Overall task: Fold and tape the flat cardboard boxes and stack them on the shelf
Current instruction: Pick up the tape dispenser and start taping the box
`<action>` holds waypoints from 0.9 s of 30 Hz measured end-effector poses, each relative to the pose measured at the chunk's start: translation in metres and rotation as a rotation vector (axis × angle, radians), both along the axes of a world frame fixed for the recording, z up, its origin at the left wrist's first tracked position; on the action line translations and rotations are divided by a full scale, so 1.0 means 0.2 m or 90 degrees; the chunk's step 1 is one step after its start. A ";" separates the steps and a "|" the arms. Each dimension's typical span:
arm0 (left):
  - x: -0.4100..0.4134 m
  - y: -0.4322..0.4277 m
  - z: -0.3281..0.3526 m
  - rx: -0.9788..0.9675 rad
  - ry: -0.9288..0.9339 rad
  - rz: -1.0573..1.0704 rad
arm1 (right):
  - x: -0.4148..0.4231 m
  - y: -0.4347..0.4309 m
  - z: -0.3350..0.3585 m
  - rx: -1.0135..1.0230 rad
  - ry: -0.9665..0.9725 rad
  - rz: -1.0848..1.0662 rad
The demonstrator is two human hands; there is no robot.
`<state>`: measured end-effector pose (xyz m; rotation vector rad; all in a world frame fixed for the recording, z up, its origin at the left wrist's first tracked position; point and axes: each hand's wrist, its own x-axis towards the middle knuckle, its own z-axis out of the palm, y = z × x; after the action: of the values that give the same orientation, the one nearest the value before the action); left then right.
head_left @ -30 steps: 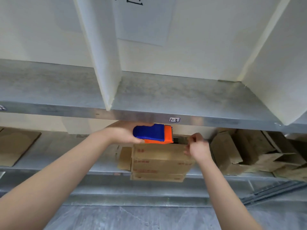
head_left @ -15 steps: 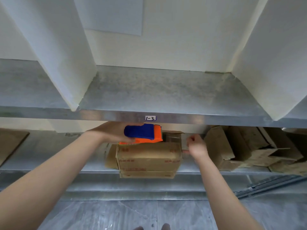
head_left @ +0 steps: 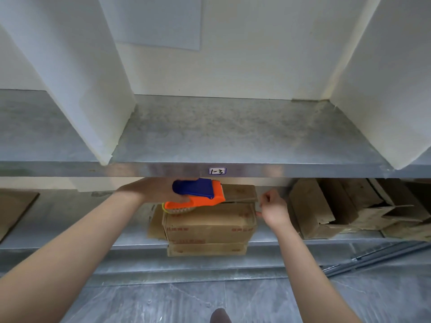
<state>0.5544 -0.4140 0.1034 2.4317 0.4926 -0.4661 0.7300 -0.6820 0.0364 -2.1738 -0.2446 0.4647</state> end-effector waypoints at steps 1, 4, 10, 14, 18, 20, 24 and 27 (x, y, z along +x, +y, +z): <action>0.01 -0.02 0.00 0.001 -0.014 -0.011 | 0.00 0.00 -0.01 -0.006 0.009 -0.002; 0.04 -0.04 -0.03 -0.017 -0.004 -0.024 | 0.01 -0.02 -0.04 -0.031 0.019 0.008; 0.09 -0.09 -0.06 0.016 -0.008 -0.047 | -0.01 -0.03 -0.13 -0.024 0.086 -0.048; 0.06 -0.09 -0.05 0.040 -0.028 -0.043 | -0.02 -0.02 -0.19 0.076 0.179 -0.115; -0.02 -0.05 -0.02 0.055 -0.046 -0.017 | -0.01 0.04 -0.20 0.109 0.168 -0.130; -0.07 -0.01 -0.01 0.054 -0.041 0.000 | -0.04 0.09 -0.22 0.129 0.187 -0.132; -0.18 0.09 0.01 0.045 -0.035 0.009 | -0.10 0.20 -0.25 0.155 0.223 -0.117; -0.26 0.17 0.01 0.042 -0.047 0.027 | -0.15 0.29 -0.26 0.180 0.238 -0.111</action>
<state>0.5021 -0.3808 0.1046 2.4863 0.5341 -0.3457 0.7003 -0.6245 -0.0160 -1.7758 0.0809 0.6807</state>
